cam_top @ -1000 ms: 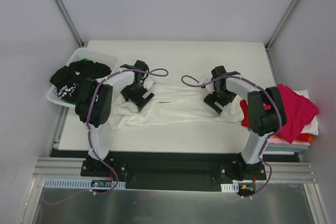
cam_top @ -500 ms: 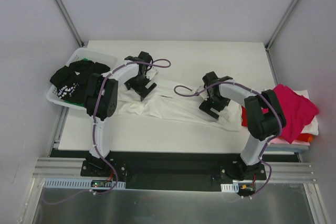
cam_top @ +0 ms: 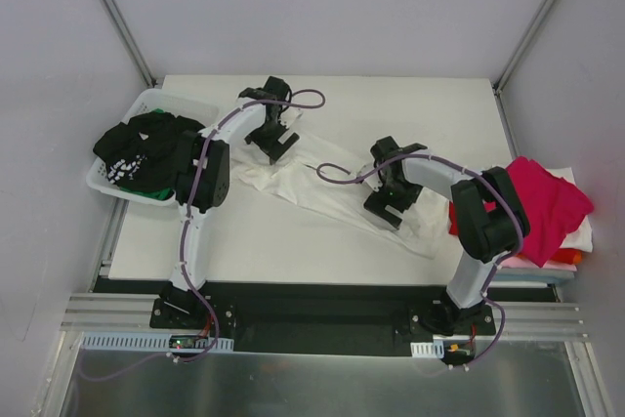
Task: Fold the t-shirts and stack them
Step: Rotate the tshirt 90 degrees
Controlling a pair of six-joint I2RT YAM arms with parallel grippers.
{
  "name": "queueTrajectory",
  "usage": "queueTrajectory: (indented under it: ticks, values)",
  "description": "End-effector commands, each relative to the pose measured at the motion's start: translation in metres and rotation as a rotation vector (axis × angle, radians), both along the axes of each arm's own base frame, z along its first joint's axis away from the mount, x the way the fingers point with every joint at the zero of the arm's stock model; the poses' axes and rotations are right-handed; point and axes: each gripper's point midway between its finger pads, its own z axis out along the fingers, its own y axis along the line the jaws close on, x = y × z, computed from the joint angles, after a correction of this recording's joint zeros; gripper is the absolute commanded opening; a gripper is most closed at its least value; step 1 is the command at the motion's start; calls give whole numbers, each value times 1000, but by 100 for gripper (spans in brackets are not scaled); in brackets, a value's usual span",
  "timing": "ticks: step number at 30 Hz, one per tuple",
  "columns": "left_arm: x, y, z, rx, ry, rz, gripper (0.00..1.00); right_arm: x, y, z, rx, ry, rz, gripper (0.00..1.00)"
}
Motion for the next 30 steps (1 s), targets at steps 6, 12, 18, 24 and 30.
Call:
queueTrajectory:
  ticks: [6, 12, 18, 24, 30]
  values:
    - [31, -18, 23, -66, -66, -32, 99, -14, 35, 7, 133, 74, 46, 96]
    - [32, -27, 23, -100, -40, -27, 99, -26, 48, 11, 148, 121, 94, 97]
    - [13, -21, 24, -92, 10, -16, 99, -32, 50, 7, 132, 132, 120, 97]
    - [-22, -26, 6, -134, 155, -14, 99, -31, 49, 6, 116, 136, 125, 96]
    - [-37, -22, -19, -100, 278, 15, 99, -30, 50, 9, 119, 134, 122, 97]
